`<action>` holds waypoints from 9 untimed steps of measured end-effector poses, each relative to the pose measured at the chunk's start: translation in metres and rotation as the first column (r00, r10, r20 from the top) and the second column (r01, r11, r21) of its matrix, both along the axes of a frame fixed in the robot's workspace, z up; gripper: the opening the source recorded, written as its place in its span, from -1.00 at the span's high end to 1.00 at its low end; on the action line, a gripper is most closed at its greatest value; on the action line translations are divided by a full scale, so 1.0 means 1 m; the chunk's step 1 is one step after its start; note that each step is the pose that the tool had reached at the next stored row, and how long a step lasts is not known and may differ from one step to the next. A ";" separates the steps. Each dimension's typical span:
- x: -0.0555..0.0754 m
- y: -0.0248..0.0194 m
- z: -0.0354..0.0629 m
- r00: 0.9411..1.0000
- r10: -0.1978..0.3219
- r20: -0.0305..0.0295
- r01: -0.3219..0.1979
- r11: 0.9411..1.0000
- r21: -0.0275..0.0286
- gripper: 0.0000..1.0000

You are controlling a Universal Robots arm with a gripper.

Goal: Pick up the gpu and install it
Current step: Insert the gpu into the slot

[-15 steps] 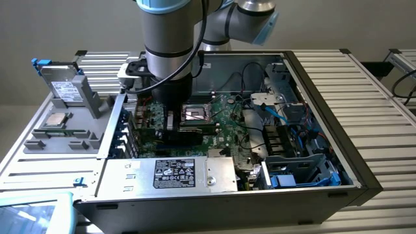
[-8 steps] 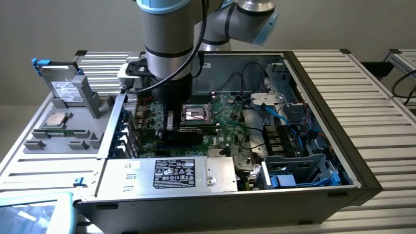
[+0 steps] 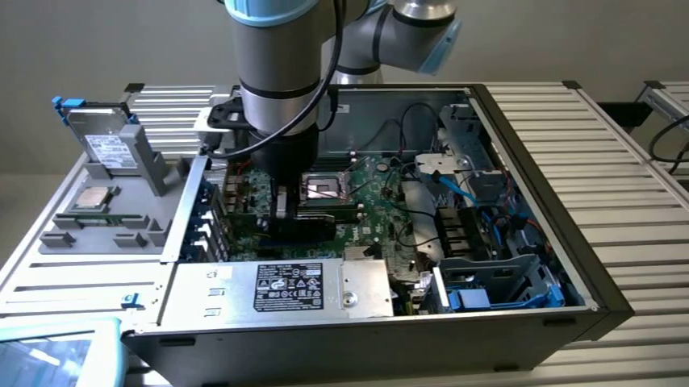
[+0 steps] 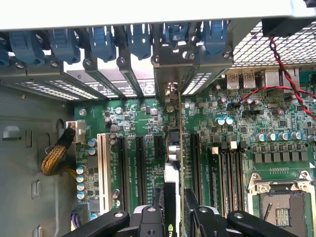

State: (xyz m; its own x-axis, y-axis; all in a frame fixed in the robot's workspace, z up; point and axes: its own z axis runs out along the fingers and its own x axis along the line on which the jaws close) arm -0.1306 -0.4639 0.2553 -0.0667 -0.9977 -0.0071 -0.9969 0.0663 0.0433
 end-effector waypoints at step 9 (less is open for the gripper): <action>0.000 0.0021 -0.0003 1.000 -0.010 -0.011 0.010 1.000 0.000 0.45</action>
State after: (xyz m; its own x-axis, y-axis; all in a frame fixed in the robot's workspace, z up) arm -0.1301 -0.4618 0.2551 -0.0764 -0.9971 -0.0064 -0.9956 0.0759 0.0543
